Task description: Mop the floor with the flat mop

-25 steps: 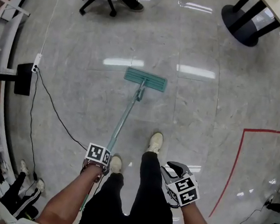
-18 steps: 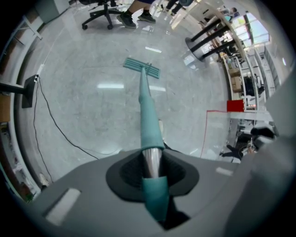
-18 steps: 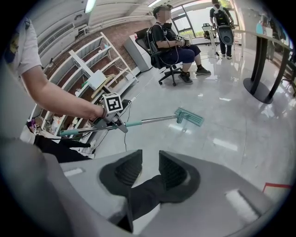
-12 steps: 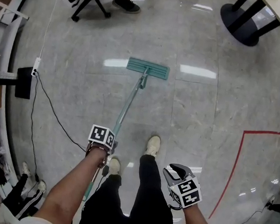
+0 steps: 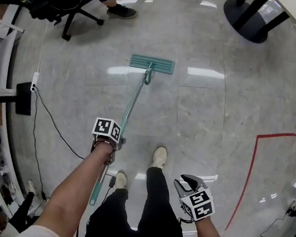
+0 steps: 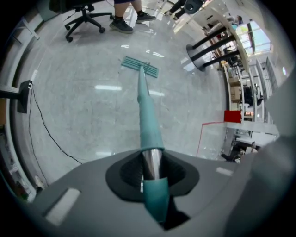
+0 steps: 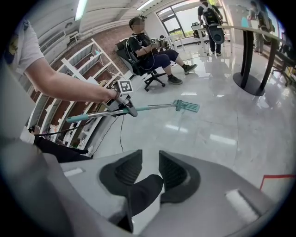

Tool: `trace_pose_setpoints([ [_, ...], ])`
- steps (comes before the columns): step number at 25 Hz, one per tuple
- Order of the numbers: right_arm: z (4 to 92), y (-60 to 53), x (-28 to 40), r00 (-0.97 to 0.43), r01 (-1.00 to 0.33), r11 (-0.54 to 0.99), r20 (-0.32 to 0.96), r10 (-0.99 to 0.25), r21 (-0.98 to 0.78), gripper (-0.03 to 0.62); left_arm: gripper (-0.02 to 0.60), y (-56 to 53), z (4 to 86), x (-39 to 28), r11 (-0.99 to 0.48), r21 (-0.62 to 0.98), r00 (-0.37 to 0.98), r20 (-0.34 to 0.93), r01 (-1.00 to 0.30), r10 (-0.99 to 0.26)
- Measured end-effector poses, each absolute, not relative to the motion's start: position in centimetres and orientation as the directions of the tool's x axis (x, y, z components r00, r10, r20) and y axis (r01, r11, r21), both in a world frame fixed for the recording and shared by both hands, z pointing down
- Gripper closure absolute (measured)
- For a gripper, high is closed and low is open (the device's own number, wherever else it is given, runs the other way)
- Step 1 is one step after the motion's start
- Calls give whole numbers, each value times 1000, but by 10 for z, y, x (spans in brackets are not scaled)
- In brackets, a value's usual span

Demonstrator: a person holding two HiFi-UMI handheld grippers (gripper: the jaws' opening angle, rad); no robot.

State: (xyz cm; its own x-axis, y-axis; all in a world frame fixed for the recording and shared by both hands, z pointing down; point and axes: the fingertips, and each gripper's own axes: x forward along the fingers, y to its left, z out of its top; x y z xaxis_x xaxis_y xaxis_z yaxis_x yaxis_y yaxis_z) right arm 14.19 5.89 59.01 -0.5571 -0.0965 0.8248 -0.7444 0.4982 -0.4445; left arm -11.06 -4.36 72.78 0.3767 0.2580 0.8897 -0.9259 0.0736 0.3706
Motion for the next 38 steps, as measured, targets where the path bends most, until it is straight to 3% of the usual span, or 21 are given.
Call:
trace_pose_setpoints([
  [13,591,55,161,-545,-767,468,830,-116,-438,482,477,-108,720,-54,150,458,482,836,-876,263],
  [20,589,66,148,-550,-756,490,827,-118,-433,481,508,-96,711,-80,211,444,486,843,-871,233],
  [31,584,94,89,-572,-715,556,812,-115,-425,482,508,14,664,-144,154,461,483,859,-874,171],
  [38,579,121,43,-595,-666,610,799,-87,-430,481,508,126,652,-189,154,416,442,872,-896,212],
])
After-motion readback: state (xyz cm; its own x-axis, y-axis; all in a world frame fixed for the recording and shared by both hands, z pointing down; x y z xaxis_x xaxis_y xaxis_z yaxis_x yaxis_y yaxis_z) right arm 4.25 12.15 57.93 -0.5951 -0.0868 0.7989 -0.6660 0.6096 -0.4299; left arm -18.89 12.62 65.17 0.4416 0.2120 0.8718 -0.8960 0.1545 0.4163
